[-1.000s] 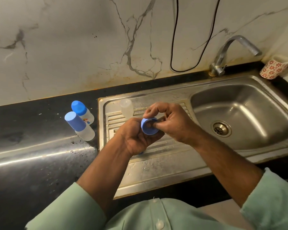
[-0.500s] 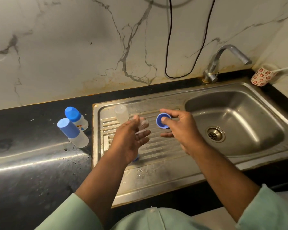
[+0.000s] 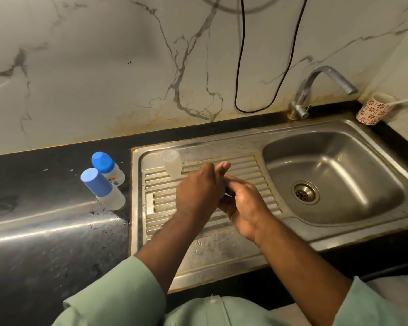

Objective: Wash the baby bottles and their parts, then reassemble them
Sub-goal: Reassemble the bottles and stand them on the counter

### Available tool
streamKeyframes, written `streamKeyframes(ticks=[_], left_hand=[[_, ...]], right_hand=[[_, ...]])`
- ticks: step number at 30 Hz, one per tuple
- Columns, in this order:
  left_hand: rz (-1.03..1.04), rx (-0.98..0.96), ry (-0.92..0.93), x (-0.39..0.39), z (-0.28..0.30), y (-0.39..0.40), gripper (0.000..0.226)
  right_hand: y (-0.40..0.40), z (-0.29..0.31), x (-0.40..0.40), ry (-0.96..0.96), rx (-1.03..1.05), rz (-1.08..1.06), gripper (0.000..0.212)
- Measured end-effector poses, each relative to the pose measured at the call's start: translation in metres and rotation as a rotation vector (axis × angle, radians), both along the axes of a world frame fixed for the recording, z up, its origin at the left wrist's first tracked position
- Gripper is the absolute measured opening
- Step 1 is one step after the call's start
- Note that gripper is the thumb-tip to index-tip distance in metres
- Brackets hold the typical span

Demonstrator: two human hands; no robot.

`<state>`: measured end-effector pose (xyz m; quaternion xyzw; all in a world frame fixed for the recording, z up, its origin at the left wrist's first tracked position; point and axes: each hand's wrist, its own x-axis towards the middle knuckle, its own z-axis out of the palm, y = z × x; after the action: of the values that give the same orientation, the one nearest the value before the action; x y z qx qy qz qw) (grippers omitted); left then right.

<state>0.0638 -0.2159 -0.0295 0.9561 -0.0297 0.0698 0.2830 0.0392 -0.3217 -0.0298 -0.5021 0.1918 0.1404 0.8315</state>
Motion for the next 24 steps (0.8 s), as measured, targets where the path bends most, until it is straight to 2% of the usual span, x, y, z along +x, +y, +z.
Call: streamKeyframes(ticks=[2, 5, 8, 10, 12, 17, 19, 21, 24], left_hand=[[-0.016, 0.144, -0.089, 0.001, -0.002, 0.002, 0.032], [0.015, 0.121, -0.070, 0.005, -0.002, 0.008, 0.033], [0.017, -0.146, 0.029, 0.007, -0.002, 0.012, 0.038], [0.022, -0.372, 0.099, 0.006, -0.002, 0.016, 0.028], [0.010, -0.515, 0.161, 0.005, -0.002, 0.024, 0.015], [-0.004, -0.590, 0.257, 0.006, -0.001, 0.032, 0.030], [0.088, -0.757, 0.360, 0.003, 0.000, 0.033, 0.029], [0.204, -0.970, 0.516, 0.001, 0.002, 0.039, 0.041], [0.170, -1.011, 0.814, 0.001, 0.006, 0.045, 0.042]], right_hand=[[0.001, -0.003, 0.000, 0.042, 0.036, -0.035, 0.024], [0.002, -0.005, 0.001, 0.090, 0.089, -0.079, 0.022], [0.003, -0.007, 0.003, 0.081, 0.088, -0.086, 0.025], [0.002, -0.007, 0.004, 0.066, 0.080, -0.085, 0.025], [0.000, -0.007, 0.005, 0.044, 0.090, -0.074, 0.025], [-0.003, -0.006, 0.005, -0.030, 0.049, 0.032, 0.025], [-0.005, -0.004, 0.006, -0.042, 0.075, 0.041, 0.023], [-0.006, -0.001, 0.009, -0.055, 0.127, 0.048, 0.023], [-0.008, 0.006, 0.008, -0.138, 0.094, 0.134, 0.023]])
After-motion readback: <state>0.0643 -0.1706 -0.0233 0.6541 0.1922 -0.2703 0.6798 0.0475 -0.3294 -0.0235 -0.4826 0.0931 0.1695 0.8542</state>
